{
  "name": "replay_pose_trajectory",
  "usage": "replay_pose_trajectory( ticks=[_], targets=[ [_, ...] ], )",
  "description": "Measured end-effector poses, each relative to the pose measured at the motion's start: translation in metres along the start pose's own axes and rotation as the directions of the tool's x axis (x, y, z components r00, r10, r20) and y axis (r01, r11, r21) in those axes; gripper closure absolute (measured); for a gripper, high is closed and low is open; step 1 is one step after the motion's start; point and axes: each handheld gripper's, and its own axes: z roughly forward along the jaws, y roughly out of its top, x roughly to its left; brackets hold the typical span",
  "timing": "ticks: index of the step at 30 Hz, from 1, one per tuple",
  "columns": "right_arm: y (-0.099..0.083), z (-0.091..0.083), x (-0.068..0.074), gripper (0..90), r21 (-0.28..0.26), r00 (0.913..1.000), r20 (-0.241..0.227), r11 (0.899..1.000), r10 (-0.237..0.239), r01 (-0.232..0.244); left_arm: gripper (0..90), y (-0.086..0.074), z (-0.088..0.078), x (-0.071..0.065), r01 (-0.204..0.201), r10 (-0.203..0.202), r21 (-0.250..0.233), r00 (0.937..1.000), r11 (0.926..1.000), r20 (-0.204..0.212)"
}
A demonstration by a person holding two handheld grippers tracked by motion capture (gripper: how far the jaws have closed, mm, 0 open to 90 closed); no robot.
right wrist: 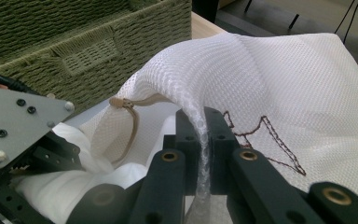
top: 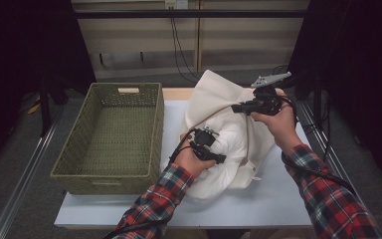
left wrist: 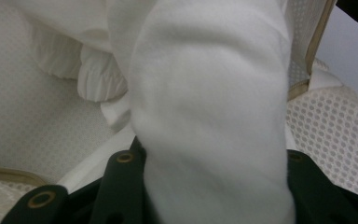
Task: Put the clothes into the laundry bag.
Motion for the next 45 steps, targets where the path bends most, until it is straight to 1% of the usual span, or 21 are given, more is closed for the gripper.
replay_pose_trajectory(
  ticks=[1,3,4,7,8,10,17,19,20,22,23,24,26,30,32,33,37,39,40,43,45],
  targets=[
    [0.0,0.0,0.0,86.6,-0.001,1.0,-0.003,1.0,-0.001,0.001,61.0,0.002,-0.001,-0.001,0.012,-0.012,-0.014,0.9999,0.9998,-0.011],
    [0.001,0.0,0.001,86.7,-0.004,1.0,-0.004,1.0,-0.001,0.001,61.4,0.006,-0.006,0.001,-0.008,0.008,-0.012,0.9999,0.9999,-0.015],
    [0.0,0.0,0.001,86.7,-0.005,1.0,-0.005,1.0,-0.002,0.002,61.6,0.008,-0.007,0.0,0.0,0.0,-0.024,0.9998,0.9997,-0.02],
    [0.0,0.0,0.002,86.7,-0.002,1.0,-0.009,1.0,-0.004,0.004,61.7,0.015,-0.012,0.0,-0.006,0.006,-0.023,0.9996,0.9997,-0.028],
    [0.001,0.0,0.002,86.7,0.0,0.9999,-0.011,1.0,-0.006,0.006,61.7,0.017,-0.013,0.0,0.005,-0.005,-0.03,0.9996,0.9995,-0.028],
    [0.001,0.0,0.003,86.8,-0.005,0.9999,-0.01,1.0,-0.007,0.007,61.8,0.022,-0.016,0.001,-0.008,0.007,-0.032,0.9995,0.9995,-0.032],
    [0.003,0.001,0.005,86.8,-0.011,0.9998,-0.018,1.0,-0.007,0.007,62.1,0.042,-0.02,0.001,0.006,-0.011,-0.089,0.9984,0.996,-0.056],
    [0.004,0.0,0.005,86.8,-0.01,0.9998,-0.02,1.0,-0.01,0.01,62.0,0.045,-0.018,0.002,0.009,-0.015,-0.098,0.9979,0.9951,-0.063],
    [0.004,0.0,0.006,86.8,-0.011,0.9997,-0.021,1.0,-0.014,0.014,62.0,0.047,-0.018,0.002,0.004,-0.012,-0.099,0.9969,0.995,-0.078],
    [0.005,0.0,0.006,86.8,-0.016,0.9995,-0.029,1.0,-0.01,0.009,61.9,0.049,-0.016,0.002,0.007,-0.02,-0.137,0.9954,0.9906,-0.094],
    [0.005,0.0,0.006,86.8,-0.016,0.9996,-0.027,1.0,-0.012,0.011,61.7,0.049,-0.015,0.002,-0.008,-0.008,-0.151,0.9947,0.9885,-0.103],
    [0.005,0.0,0.007,86.8,-0.016,0.9996,-0.026,1.0,-0.008,0.008,61.3,0.049,-0.014,0.002,-0.017,0.0,-0.149,0.9936,0.9887,-0.113],
    [0.005,0.0,0.006,86.8,-0.016,0.9996,-0.024,1.0,-0.011,0.011,60.3,0.048,-0.007,0.004,-0.005,-0.013,-0.157,0.9938,0.9876,-0.111],
    [0.004,0.001,0.006,86.9,-0.011,0.9996,-0.024,1.0,-0.012,0.012,56.5,0.043,0.01,0.01,0.005,-0.018,-0.14,0.9957,0.9902,-0.091],
    [0.003,0.001,0.006,86.8,-0.008,0.9997,-0.023,1.0,-0.008,0.007,52.3,0.042,0.015,0.012,0.021,-0.033,-0.142,0.9963,0.9896,-0.08],
    [0.003,0.001,0.006,86.8,-0.008,0.9997,-0.023,1.0,-0.012,0.012,50.6,0.042,0.016,0.011,0.017,-0.03,-0.139,0.9959,0.9901,-0.086],
    [0.001,0.002,0.004,86.8,-0.009,0.9998,-0.02,1.0,-0.006,0.006,34.3,0.041,0.019,0.01,0.015,-0.028,-0.148,0.9961,0.9888,-0.084],
    [0.0,0.002,0.004,86.8,-0.008,0.9998,-0.016,1.0,-0.007,0.007,27.6,0.041,0.017,0.011,0.007,-0.021,-0.153,0.9957,0.9882,-0.09],
    [0.0,0.003,0.005,86.8,-0.005,0.9999,-0.014,1.0,-0.006,0.006,24.5,0.041,0.017,0.011,0.018,-0.032,-0.164,0.9958,0.9862,-0.086],
    [-0.001,0.003,0.005,86.7,-0.004,0.9999,-0.012,1.0,-0.008,0.008,18.3,0.039,0.012,0.009,0.013,-0.031,-0.185,0.9952,0.9827,-0.093],
    [-0.002,0.003,0.004,86.8,-0.003,0.9999,-0.01,1.0,-0.006,0.006,14.4,0.038,0.008,0.009,0.002,-0.02,-0.177,0.9951,0.9841,-0.097]
  ],
)
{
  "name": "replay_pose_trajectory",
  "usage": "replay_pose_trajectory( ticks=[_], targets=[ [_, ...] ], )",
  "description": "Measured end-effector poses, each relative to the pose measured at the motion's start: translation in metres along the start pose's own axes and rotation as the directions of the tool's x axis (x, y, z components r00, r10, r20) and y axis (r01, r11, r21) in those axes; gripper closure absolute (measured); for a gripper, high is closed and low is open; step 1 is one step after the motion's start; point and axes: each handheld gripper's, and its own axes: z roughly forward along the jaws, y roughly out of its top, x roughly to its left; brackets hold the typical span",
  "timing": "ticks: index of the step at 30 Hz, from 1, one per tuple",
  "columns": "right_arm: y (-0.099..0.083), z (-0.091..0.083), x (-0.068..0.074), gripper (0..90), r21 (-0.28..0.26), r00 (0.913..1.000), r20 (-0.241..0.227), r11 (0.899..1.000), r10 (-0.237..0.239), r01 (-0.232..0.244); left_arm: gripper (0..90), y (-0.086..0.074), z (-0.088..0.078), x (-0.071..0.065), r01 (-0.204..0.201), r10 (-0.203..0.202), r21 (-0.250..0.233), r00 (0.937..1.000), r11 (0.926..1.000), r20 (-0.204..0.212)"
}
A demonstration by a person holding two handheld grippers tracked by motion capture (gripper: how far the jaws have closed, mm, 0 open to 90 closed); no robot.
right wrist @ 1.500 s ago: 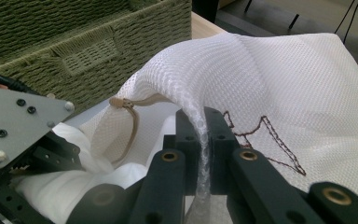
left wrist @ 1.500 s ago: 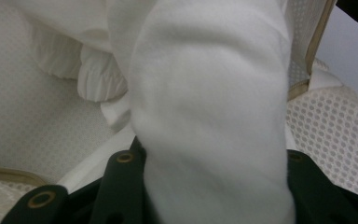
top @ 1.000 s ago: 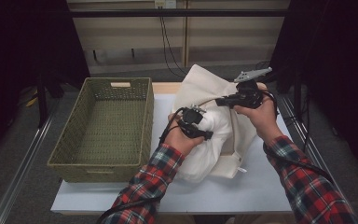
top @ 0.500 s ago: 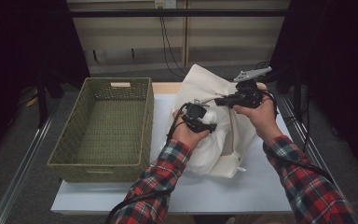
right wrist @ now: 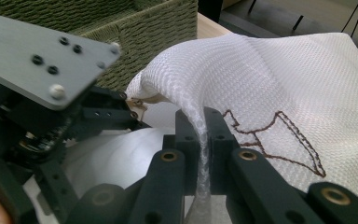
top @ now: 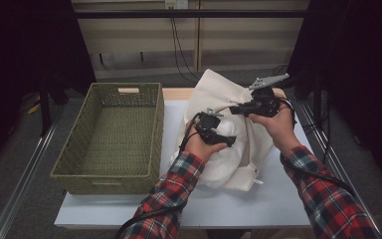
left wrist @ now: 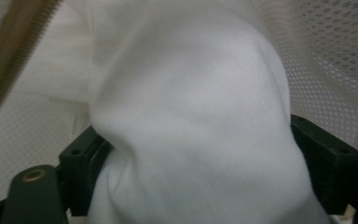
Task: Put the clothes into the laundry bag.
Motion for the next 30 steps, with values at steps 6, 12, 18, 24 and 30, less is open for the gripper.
replay_pose_trajectory(
  ticks=[6,12,18,24,30],
  targets=[
    [-0.001,0.0,-0.001,86.7,0.003,1.0,0.005,1.0,0.007,-0.007,8.3,-0.002,-0.013,0.003,0.013,-0.013,-0.006,0.9999,0.9999,-0.001],
    [-0.002,0.003,-0.001,86.7,0.008,1.0,0.003,1.0,0.007,-0.007,6.5,-0.004,-0.028,0.003,-0.003,0.003,0.001,0.9999,1.0,0.012],
    [-0.001,0.003,-0.001,86.7,0.011,1.0,0.007,1.0,0.004,-0.004,5.4,-0.014,-0.031,0.002,-0.021,0.021,0.018,0.9997,0.9996,0.009],
    [-0.002,0.004,0.0,86.7,0.014,1.0,0.009,1.0,0.005,-0.005,3.9,-0.026,-0.029,0.002,-0.029,0.029,0.046,0.9996,0.9985,0.003],
    [-0.003,0.002,0.001,86.7,0.016,0.9999,0.016,1.0,0.006,-0.006,2.7,-0.035,-0.024,-0.001,-0.054,0.053,0.08,0.9985,0.9953,0.013]
  ],
)
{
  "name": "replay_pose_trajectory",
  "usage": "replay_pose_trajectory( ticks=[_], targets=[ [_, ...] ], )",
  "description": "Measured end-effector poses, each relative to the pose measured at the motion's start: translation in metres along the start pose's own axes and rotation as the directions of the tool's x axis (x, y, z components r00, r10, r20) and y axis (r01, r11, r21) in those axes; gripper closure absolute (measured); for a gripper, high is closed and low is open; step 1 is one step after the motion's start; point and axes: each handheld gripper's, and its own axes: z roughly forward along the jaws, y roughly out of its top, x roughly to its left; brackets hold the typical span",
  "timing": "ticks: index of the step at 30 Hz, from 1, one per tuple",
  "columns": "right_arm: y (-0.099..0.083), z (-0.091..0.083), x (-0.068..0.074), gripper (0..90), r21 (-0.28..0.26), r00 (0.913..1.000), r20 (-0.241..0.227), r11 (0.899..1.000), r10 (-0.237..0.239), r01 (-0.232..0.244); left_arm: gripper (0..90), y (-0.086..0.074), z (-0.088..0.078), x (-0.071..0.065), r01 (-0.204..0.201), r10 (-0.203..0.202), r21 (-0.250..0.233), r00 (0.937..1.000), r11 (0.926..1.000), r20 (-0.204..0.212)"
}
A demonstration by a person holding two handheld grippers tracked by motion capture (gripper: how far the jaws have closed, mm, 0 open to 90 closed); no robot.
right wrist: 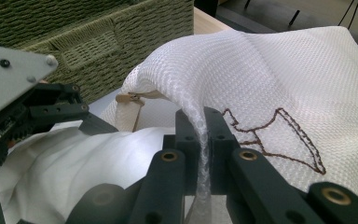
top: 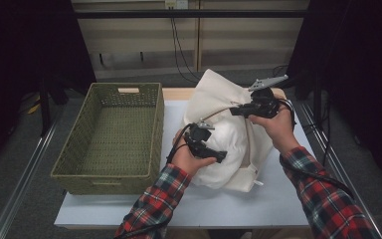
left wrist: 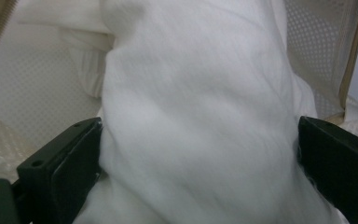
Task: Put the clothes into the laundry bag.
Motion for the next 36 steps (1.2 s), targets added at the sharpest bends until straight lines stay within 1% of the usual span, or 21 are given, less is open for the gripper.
replay_pose_trajectory(
  ticks=[4,5,8,10,11,12,14,16,19,21,23,25,26,27,29,30,32,33,34,35,36],
  targets=[
    [-0.001,-0.003,0.002,86.7,0.005,1.0,0.01,1.0,0.001,-0.001,2.1,-0.005,0.004,0.0,0.022,-0.022,-0.01,0.9997,0.9997,0.011],
    [-0.001,-0.003,0.003,86.6,0.005,0.9999,0.01,1.0,-0.002,0.002,2.1,-0.006,0.004,0.001,0.016,-0.016,-0.006,0.9998,0.9999,0.012],
    [-0.003,-0.004,0.004,86.6,0.005,0.9999,0.014,1.0,0.009,-0.009,1.8,-0.008,0.004,-0.001,0.023,-0.023,-0.007,0.9997,0.9997,0.005],
    [-0.003,-0.005,0.005,86.6,0.002,0.9999,0.014,1.0,0.01,-0.01,1.8,-0.008,0.003,-0.002,0.005,-0.005,0.001,1.0,1.0,0.0],
    [-0.003,-0.005,0.006,86.6,0.002,0.9998,0.016,1.0,0.009,-0.009,1.8,-0.008,0.003,-0.004,0.015,-0.015,-0.01,0.9999,0.9998,0.008],
    [-0.003,-0.006,0.006,86.6,0.006,0.9997,0.025,1.0,0.006,-0.006,1.9,-0.009,0.003,-0.004,0.009,-0.009,-0.006,0.9999,0.9999,0.006],
    [-0.004,-0.007,0.007,86.6,0.009,0.9997,0.024,1.0,0.01,-0.01,1.9,-0.01,0.001,-0.006,0.008,-0.008,0.006,1.0,1.0,0.005],
    [-0.005,-0.008,0.009,86.6,0.014,0.9996,0.027,1.0,0.011,-0.012,1.9,-0.011,0.001,-0.008,0.006,-0.006,0.003,1.0,1.0,0.007],
    [-0.006,-0.006,0.01,86.6,0.018,0.9996,0.026,1.0,0.012,-0.013,2.1,-0.015,0.003,-0.01,-0.002,0.002,0.019,1.0,0.9998,-0.004],
    [-0.005,-0.005,0.011,86.6,0.016,0.9997,0.023,1.0,0.012,-0.013,3.3,-0.018,0.007,-0.011,0.003,-0.003,0.029,1.0,0.9996,0.002],
    [-0.005,-0.004,0.011,86.6,0.017,0.9997,0.021,1.0,0.013,-0.013,7.5,-0.021,0.009,-0.011,-0.01,0.01,0.042,0.9999,0.9991,-0.005],
    [-0.005,-0.004,0.012,86.6,0.022,0.9997,0.022,1.0,0.014,-0.014,12.2,-0.023,0.011,-0.01,-0.009,0.009,0.047,1.0,0.9988,0.0],
    [-0.005,-0.004,0.012,86.6,0.023,0.9996,0.023,1.0,0.014,-0.014,14.2,-0.024,0.012,-0.01,-0.007,0.007,0.04,1.0,0.9992,0.002],
    [-0.004,-0.004,0.013,86.6,0.023,0.9996,0.023,1.0,0.015,-0.016,19.3,-0.025,0.012,-0.01,-0.022,0.022,0.053,0.9997,0.9983,0.005],
    [-0.004,-0.004,0.013,86.6,0.023,0.9996,0.021,1.0,0.018,-0.019,28.9,-0.026,0.012,-0.01,-0.032,0.032,0.056,0.9995,0.9979,-0.003],
    [-0.004,-0.004,0.013,86.6,0.023,0.9996,0.021,1.0,0.02,-0.021,33.2,-0.027,0.013,-0.01,-0.043,0.043,0.07,0.9991,0.9967,0.0],
    [-0.004,-0.004,0.014,86.6,0.024,0.9995,0.024,0.999,0.021,-0.022,41.9,-0.029,0.014,-0.011,-0.04,0.041,0.066,0.9992,0.997,-0.006],
    [-0.004,-0.004,0.014,86.6,0.024,0.9996,0.023,1.0,0.018,-0.019,46.2,-0.029,0.014,-0.012,-0.049,0.05,0.079,0.9987,0.9957,-0.012],
    [-0.004,-0.004,0.015,86.6,0.022,0.9996,0.024,1.0,0.018,-0.018,52.5,-0.028,0.014,-0.014,-0.044,0.046,0.089,0.9987,0.9951,-0.023],
    [-0.004,-0.004,0.015,86.6,0.024,0.9994,0.028,1.0,0.019,-0.02,56.2,-0.027,0.014,-0.014,-0.041,0.044,0.096,0.9988,0.9946,-0.023],
    [-0.004,-0.004,0.016,86.6,0.023,0.9995,0.026,1.0,0.018,-0.019,57.7,-0.025,0.013,-0.015,-0.045,0.049,0.119,0.9984,0.9919,-0.029]
  ],
)
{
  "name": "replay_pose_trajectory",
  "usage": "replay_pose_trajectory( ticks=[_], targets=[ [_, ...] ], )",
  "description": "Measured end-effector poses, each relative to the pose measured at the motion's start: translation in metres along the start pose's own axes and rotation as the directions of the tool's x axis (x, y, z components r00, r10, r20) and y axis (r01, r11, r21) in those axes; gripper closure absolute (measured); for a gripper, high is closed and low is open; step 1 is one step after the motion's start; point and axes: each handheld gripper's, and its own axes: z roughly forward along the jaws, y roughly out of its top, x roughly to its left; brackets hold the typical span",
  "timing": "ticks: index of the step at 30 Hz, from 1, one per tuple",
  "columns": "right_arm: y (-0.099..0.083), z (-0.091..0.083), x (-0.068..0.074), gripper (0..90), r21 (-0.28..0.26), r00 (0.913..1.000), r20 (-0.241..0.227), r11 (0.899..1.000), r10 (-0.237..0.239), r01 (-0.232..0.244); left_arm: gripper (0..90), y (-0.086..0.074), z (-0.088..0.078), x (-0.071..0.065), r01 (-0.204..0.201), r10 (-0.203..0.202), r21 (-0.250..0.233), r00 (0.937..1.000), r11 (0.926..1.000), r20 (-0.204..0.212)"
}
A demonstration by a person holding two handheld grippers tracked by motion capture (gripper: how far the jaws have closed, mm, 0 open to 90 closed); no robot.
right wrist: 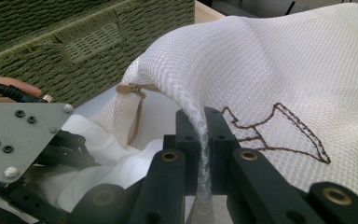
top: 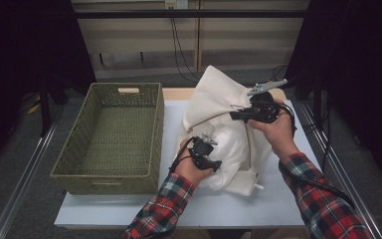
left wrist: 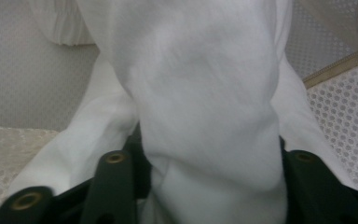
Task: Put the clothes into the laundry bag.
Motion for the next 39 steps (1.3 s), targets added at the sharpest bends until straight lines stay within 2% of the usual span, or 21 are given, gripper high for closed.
replay_pose_trajectory(
  ticks=[1,3,7,9,12,14,16,23,28,31,35,39],
  targets=[
    [0.0,0.0,0.0,86.6,-0.001,1.0,-0.001,1.0,-0.001,0.001,58.9,0.001,0.001,-0.001,0.012,-0.012,-0.012,0.9999,0.9998,0.0],
    [0.0,-0.001,0.001,86.6,-0.001,1.0,0.002,1.0,0.0,0.0,60.4,0.002,0.0,-0.002,0.01,-0.01,0.0,0.9999,1.0,-0.014],
    [0.0,-0.002,0.001,86.7,0.002,1.0,0.0,1.0,0.003,-0.003,62.2,0.001,-0.003,0.001,0.032,-0.032,-0.026,0.9995,0.9992,0.006],
    [0.0,-0.003,0.0,86.7,-0.001,0.9999,-0.004,1.0,0.01,-0.01,62.9,0.003,-0.006,0.001,0.024,-0.024,-0.036,0.9997,0.9991,0.005],
    [0.0,-0.003,-0.001,86.7,-0.005,0.9999,-0.008,1.0,0.01,-0.01,63.4,0.008,-0.012,-0.001,0.007,-0.007,-0.028,1.0,0.9996,0.004],
    [0.001,-0.002,0.0,86.7,-0.006,1.0,-0.005,1.0,0.007,-0.007,63.8,0.011,-0.014,-0.002,0.029,-0.028,-0.044,0.9991,0.9986,0.033],
    [0.001,-0.001,0.0,86.7,-0.005,0.9999,-0.011,1.0,0.004,-0.004,63.9,0.014,-0.018,-0.002,0.028,-0.026,-0.048,0.9986,0.9985,0.046],
    [0.001,-0.003,0.003,86.7,-0.007,0.9999,-0.015,1.0,0.005,-0.005,64.0,0.029,-0.025,-0.001,0.044,-0.04,-0.078,0.9981,0.996,0.047],
    [0.002,-0.004,0.004,86.7,-0.014,0.9999,-0.013,1.0,0.008,-0.008,64.0,0.039,-0.021,-0.005,0.047,-0.041,-0.103,0.9972,0.9936,0.062],
    [0.002,-0.005,0.005,86.7,-0.019,0.9998,-0.016,1.0,0.009,-0.01,63.9,0.044,-0.018,-0.006,0.065,-0.056,-0.121,0.9958,0.9905,0.073],
    [0.001,-0.007,0.005,86.7,-0.019,0.9998,-0.019,1.0,0.006,-0.006,63.9,0.046,-0.015,-0.005,0.077,-0.068,-0.135,0.9956,0.9879,0.064],
    [0.001,-0.01,0.003,86.7,-0.03,0.9997,-0.019,0.999,0.015,-0.016,63.8,0.05,-0.013,-0.004,0.07,-0.062,-0.159,0.9968,0.9849,0.051]
  ],
)
